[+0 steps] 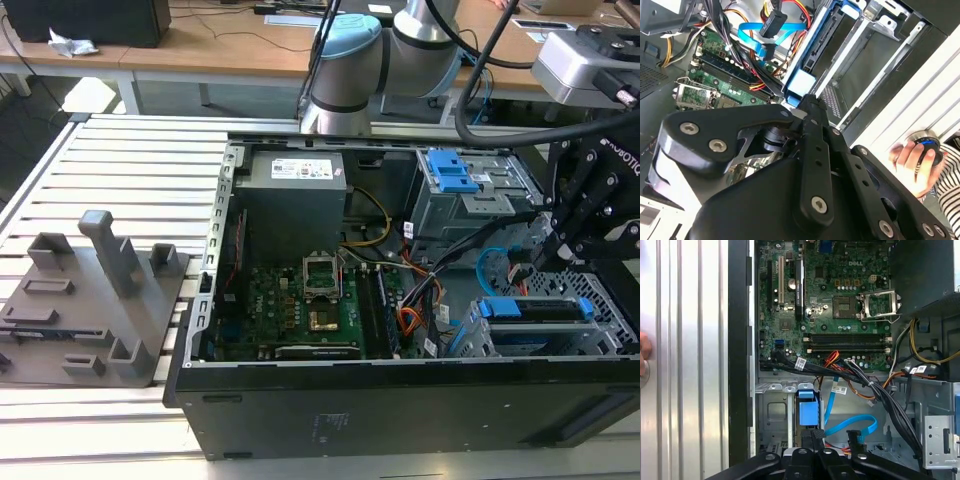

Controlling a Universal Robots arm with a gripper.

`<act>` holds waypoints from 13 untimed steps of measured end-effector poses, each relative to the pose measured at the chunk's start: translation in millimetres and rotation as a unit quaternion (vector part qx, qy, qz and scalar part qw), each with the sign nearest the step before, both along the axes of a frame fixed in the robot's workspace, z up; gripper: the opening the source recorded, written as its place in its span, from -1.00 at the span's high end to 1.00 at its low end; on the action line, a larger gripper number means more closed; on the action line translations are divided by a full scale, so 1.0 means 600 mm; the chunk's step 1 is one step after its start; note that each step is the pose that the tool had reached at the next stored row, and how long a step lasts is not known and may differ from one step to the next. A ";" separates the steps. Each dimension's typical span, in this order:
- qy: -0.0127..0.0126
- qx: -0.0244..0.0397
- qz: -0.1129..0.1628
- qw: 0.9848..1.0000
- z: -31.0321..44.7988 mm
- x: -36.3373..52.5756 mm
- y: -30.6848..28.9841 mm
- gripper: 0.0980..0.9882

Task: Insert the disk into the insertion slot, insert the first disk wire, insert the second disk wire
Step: 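Insert the disk into the insertion slot, then insert the first disk wire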

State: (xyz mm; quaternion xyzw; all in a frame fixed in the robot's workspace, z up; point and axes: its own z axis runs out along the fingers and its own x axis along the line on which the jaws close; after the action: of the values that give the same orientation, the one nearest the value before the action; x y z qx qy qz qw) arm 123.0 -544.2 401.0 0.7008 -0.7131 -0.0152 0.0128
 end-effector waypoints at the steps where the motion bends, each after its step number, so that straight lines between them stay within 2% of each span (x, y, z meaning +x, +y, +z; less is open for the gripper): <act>1: 0.000 0.000 0.000 1.000 0.000 0.000 0.0000 0.98; 6: 0.000 0.001 0.000 1.000 0.000 0.003 -0.0002 0.98; 9: 0.001 0.001 0.000 1.000 0.000 0.023 0.0010 0.98; 10: 0.002 0.001 0.000 1.000 0.000 0.035 0.0020 0.98; 13: 0.002 0.001 0.000 1.000 0.000 0.053 0.0079 0.98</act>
State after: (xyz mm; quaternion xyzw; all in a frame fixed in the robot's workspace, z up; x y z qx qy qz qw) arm 155.0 -539.5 400.9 0.7007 -0.7131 -0.0174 0.0140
